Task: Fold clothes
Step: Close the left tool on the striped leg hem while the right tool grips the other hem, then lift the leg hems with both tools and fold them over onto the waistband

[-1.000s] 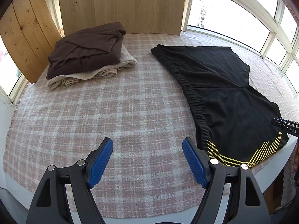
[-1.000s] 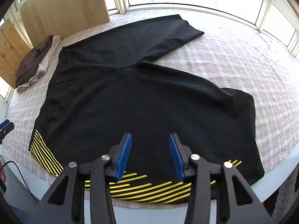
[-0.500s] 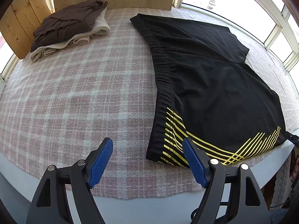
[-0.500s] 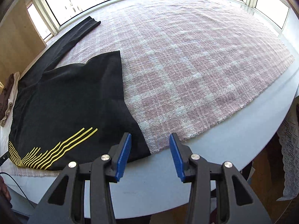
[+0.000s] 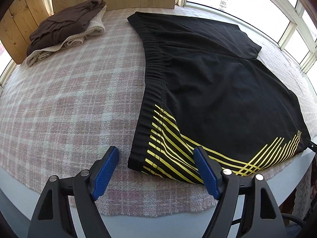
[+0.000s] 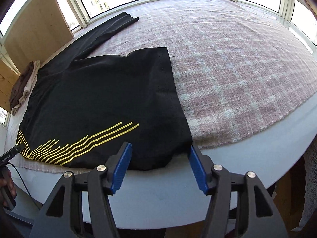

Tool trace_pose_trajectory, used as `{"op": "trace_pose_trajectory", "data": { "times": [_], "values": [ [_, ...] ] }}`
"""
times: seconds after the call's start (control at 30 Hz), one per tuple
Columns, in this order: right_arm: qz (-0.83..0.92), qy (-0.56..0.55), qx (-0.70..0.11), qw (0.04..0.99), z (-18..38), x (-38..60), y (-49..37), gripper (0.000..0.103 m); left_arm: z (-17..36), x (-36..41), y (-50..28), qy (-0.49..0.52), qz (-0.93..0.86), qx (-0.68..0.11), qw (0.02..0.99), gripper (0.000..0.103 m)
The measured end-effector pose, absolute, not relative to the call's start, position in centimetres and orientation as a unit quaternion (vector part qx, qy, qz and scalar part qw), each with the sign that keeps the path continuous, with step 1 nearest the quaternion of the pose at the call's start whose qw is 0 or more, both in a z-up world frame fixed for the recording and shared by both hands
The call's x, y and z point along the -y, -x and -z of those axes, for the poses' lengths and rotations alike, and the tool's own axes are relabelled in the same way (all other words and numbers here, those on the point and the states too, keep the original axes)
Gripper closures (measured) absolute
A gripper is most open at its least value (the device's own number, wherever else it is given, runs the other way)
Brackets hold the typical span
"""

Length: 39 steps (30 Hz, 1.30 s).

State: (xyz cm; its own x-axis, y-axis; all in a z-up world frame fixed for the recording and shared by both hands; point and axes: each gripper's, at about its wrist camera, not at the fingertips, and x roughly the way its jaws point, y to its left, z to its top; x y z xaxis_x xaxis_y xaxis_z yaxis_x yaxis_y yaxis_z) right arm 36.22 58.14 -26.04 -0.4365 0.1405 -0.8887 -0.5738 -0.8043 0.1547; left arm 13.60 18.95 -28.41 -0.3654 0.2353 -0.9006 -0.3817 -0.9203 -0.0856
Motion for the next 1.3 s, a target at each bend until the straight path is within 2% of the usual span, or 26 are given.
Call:
{"op": "trace_pose_trajectory", "data": {
  "times": [0.03, 0.1, 0.17, 0.27, 0.93, 1.3],
  "values": [
    [-0.818, 0.486, -0.220, 0.215, 26.0, -58.1, -36.0, 0.053, 28.4, -18.8, -13.6, 0.530, -0.825, -0.065, 0.187, 0.032],
    [-0.818, 0.489, -0.223, 0.207, 26.1, -58.4, -35.7, 0.087, 28.3, -18.6, -13.4, 0.526, -0.828, -0.063, 0.183, 0.044],
    [-0.815, 0.487, -0.242, 0.200, 26.5, -59.2, -35.4, 0.090, 28.1, -18.3, -13.1, 0.525, -0.829, -0.063, 0.182, 0.072],
    [-0.815, 0.488, -0.244, 0.194, 26.7, -59.4, -34.6, 0.095, 28.0, -18.0, -12.6, 0.529, -0.825, -0.049, 0.191, 0.079],
    [-0.843, 0.433, -0.254, 0.195, 22.4, -59.7, -32.2, 0.098, 24.9, -19.3, -11.0, 0.503, -0.836, -0.016, 0.218, 0.080],
    [-0.890, 0.379, -0.207, 0.148, 17.6, -62.5, -20.3, 0.098, 21.1, -21.6, -4.6, 0.463, -0.855, 0.038, 0.228, 0.080]
  ]
}}
